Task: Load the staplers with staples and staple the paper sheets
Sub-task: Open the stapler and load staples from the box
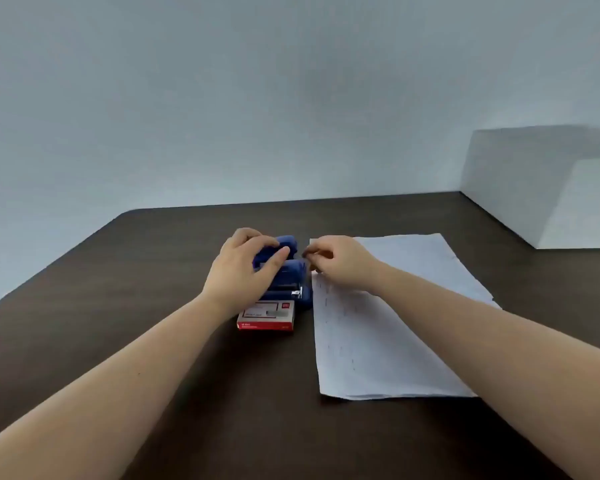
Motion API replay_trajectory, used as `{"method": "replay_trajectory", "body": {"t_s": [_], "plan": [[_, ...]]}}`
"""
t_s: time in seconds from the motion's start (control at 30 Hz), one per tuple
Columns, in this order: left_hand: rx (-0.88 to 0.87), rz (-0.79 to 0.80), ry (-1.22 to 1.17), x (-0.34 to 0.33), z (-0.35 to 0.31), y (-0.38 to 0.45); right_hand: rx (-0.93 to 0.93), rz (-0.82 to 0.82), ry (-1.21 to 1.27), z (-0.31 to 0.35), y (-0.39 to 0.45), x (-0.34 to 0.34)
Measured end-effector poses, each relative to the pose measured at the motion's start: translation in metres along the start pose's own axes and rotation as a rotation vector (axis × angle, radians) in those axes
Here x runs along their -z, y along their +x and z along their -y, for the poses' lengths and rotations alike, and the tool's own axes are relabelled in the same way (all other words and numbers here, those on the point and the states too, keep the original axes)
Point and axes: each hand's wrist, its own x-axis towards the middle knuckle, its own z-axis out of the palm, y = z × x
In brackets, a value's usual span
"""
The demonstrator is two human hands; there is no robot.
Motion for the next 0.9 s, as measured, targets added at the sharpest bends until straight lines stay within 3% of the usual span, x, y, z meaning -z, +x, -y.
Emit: {"method": "replay_trajectory", "body": {"t_s": [0.1,0.2,0.33,0.4,0.57,0.63,0.73,0.8,0.9], "plan": [[0.047,0.075,0.031,0.004,-0.007,-0.015,0.0,-0.009,0.025,0.004,-0.023,-0.002],[0.171,0.156,0.079,0.004,-0.016,-0.022,-0.021,0.179,-0.082,0.012,-0.028,-0.003],[0.244,0.104,0.09,-0.003,-0.019,-0.015,0.039,0.183,-0.22,0.018,-0.025,-0.007],[0.292,0.008,-0.037,-0.003,-0.017,-0.012,0.074,0.137,-0.189,0.011,-0.024,-0.011],[0.42,-0.315,-0.765,0.005,-0.016,-0.008,0.134,0.167,-0.17,0.003,-0.021,-0.009],[0.579,-0.41,-0.975,0.011,-0.009,-0.005,0.158,0.155,-0.158,0.001,-0.02,-0.009],[0.827,-0.663,-1.5,0.025,0.01,-0.011,0.166,0.161,-0.158,-0.003,-0.019,-0.011],[0.878,-0.763,-1.545,0.031,0.021,-0.015,0.173,0.161,-0.151,-0.005,-0.02,-0.011],[0.89,-0.831,-1.176,0.033,0.034,-0.017,0.158,0.153,-0.134,-0.007,-0.022,-0.01]]}}
